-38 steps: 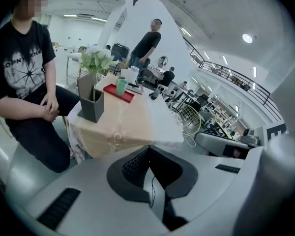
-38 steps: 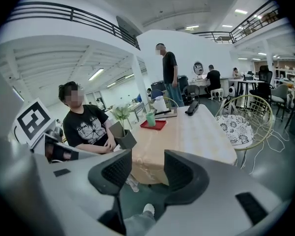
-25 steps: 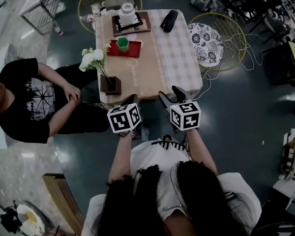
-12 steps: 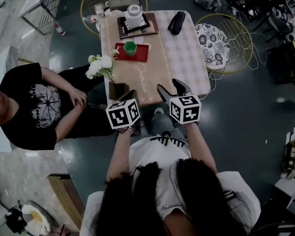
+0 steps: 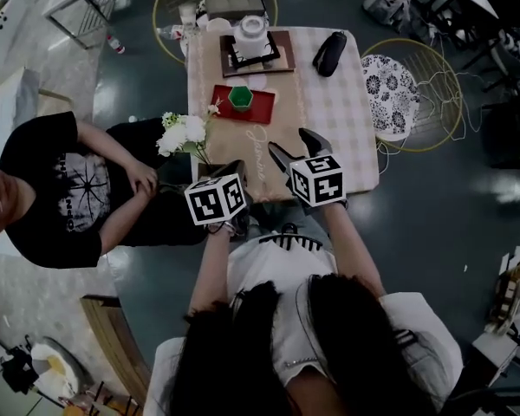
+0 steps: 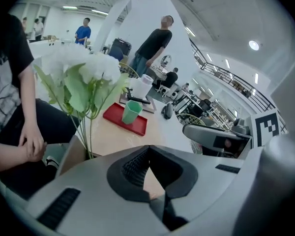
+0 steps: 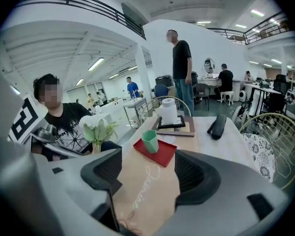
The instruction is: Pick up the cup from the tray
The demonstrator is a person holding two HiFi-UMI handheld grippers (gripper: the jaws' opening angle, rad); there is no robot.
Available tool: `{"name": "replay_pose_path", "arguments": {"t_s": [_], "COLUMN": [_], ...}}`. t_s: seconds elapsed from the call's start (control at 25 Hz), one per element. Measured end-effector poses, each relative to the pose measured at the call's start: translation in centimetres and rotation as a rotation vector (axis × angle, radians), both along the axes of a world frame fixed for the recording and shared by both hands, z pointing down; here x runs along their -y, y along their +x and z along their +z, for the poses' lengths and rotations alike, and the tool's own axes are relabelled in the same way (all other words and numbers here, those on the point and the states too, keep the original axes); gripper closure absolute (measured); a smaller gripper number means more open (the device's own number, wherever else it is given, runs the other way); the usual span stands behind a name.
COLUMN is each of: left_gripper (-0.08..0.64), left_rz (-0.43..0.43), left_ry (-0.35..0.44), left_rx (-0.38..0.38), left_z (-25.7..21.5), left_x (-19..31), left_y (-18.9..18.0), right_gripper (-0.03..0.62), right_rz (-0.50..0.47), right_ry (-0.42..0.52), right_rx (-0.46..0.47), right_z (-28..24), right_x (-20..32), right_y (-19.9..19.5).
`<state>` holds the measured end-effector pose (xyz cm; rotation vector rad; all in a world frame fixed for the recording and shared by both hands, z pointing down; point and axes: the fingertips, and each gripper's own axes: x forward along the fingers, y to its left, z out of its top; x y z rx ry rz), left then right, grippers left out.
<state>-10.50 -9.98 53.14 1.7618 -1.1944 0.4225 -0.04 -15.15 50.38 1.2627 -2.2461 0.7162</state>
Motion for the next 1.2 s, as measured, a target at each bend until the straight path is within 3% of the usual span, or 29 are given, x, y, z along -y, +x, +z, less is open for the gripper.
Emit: {"name": "replay_pose_path", "arguments": {"t_s": [0.52,0.72,1.2], "left_gripper": [0.552,0.551,0.552], "left_rz": [-0.122,-0.190,-0.248], "left_ry": [-0.077,-0.125,-0.183], "left_rx": [-0.005,-0.050,-0.042], "left_z": [1.1,1.7,3.2], "left_x": [4.5,4.9,5.8], "left_y": [-0.9,-0.9,-1.4], "right_gripper": [0.241,0.236,0.236], "right_rz": [-0.205,-0.274,-0.367], "right_ry": [-0.062,-0.099,-0.171], "right_rx": [-0.054,-0.095,-0.225], "right_z": [3.5,5.8,11.4], "right_x": [9.4,11.2,13.7], "right_y": [-6.4,-8.3,-11.0]}}
